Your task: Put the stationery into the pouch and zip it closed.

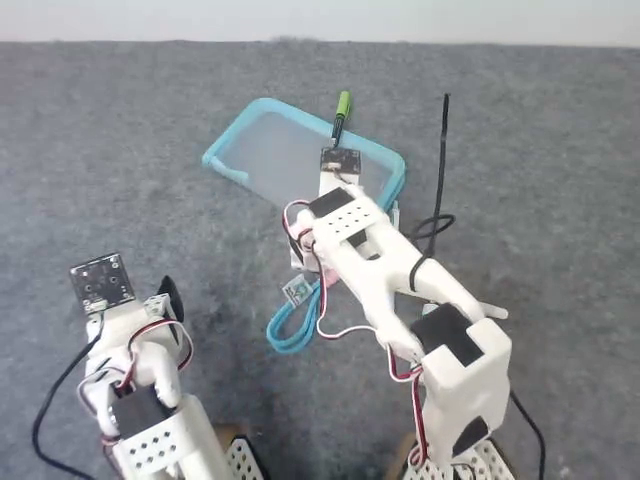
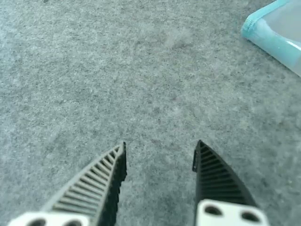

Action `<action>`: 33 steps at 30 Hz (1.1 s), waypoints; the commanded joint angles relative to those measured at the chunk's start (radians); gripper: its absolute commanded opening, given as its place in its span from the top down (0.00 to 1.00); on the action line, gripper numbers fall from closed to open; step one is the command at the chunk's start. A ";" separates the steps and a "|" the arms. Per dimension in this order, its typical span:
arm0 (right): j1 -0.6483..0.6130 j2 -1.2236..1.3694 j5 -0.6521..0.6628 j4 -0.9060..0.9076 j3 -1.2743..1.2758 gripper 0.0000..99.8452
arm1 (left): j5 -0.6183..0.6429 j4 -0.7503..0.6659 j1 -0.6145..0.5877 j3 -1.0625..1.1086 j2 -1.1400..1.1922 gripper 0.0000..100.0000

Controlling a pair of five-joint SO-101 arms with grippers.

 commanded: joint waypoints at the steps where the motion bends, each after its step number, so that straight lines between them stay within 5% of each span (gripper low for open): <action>1: 0.021 -0.015 -0.015 -0.053 -0.052 0.72 | 0.011 0.003 -0.003 -0.007 -0.017 0.77; 15: 0.019 0.102 -0.017 -0.077 -0.055 0.73 | 0.011 0.003 -0.003 -0.007 -0.017 0.77; 24: 0.041 0.131 0.003 0.030 -0.132 0.95 | 0.011 0.003 -0.003 -0.007 -0.017 0.77; 33: 0.061 0.131 0.338 0.298 -0.347 0.95 | 0.011 0.003 -0.003 -0.007 -0.017 0.77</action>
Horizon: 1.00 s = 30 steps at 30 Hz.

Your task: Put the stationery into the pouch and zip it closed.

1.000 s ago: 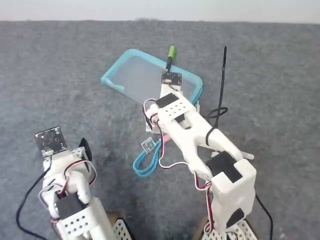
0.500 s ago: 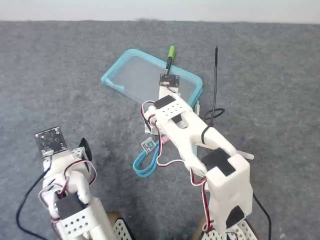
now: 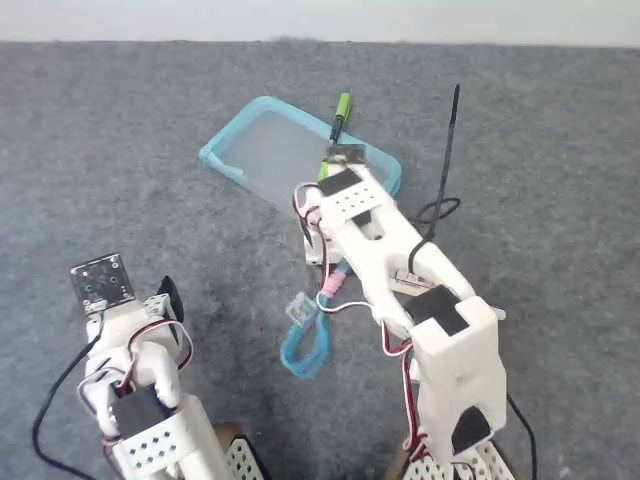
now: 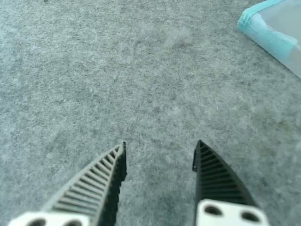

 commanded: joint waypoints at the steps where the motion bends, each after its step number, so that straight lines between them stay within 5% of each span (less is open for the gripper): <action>1: 0.005 -0.028 0.203 0.119 -0.146 0.95 | 0.011 0.003 -0.002 -0.007 -0.017 0.77; 6: 0.007 -0.030 0.479 0.243 -0.276 1.00 | 0.011 0.003 -0.002 -0.007 -0.017 0.77; 13: 0.002 -0.047 0.631 0.260 -0.344 0.99 | 0.011 0.003 -0.002 -0.007 -0.017 0.77; 21: 0.007 -0.050 0.598 0.182 -0.190 0.87 | 0.011 0.003 -0.002 -0.007 -0.017 0.77; 30: -0.068 -0.555 0.589 -0.160 0.400 0.82 | 0.011 0.003 -0.002 -0.007 -0.017 0.77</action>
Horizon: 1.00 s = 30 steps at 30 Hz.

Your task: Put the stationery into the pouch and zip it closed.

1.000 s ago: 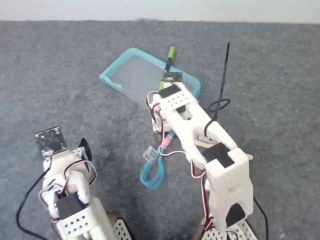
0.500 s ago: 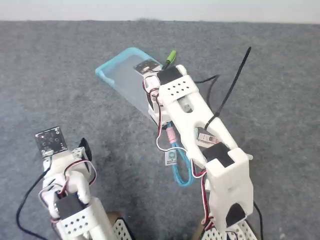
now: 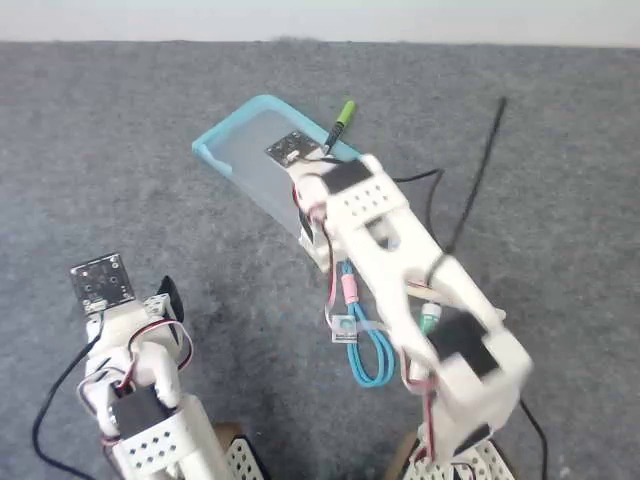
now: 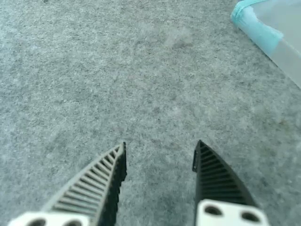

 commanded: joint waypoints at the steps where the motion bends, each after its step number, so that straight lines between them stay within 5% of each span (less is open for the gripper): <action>1: -0.041 -0.262 -0.032 -0.197 0.282 0.80 | 0.011 0.003 -0.002 -0.007 -0.017 0.77; 5: -0.041 -0.300 -0.133 -0.280 0.397 0.74 | 0.011 0.003 -0.002 -0.007 -0.017 0.77; 18: -0.031 -0.002 -0.158 -0.286 0.295 0.74 | 0.011 0.003 -0.002 -0.007 -0.017 0.77; 30: 0.081 0.018 -0.157 -0.289 0.288 0.96 | 0.011 0.003 -0.002 -0.007 -0.017 0.77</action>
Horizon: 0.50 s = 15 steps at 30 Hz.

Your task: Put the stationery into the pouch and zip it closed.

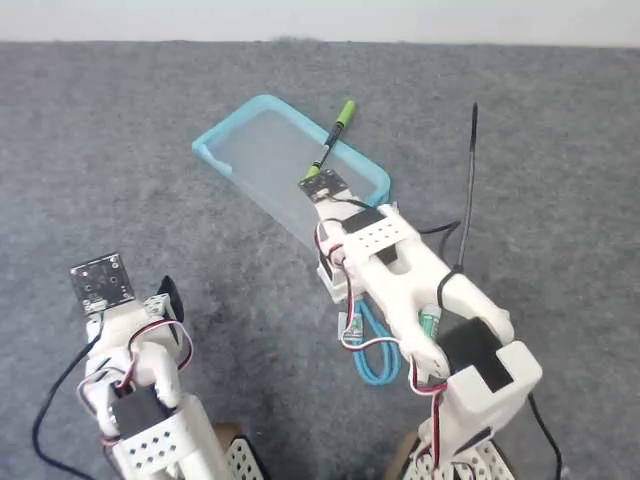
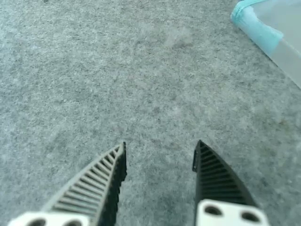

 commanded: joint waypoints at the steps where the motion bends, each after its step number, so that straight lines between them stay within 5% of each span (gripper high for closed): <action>1: 0.031 -0.010 -0.008 -0.010 -0.046 0.96 | 0.011 0.003 -0.002 -0.007 -0.017 0.77; 15: 0.038 -0.013 -0.011 -0.005 -0.041 0.99 | 0.011 0.003 -0.002 -0.007 -0.017 0.77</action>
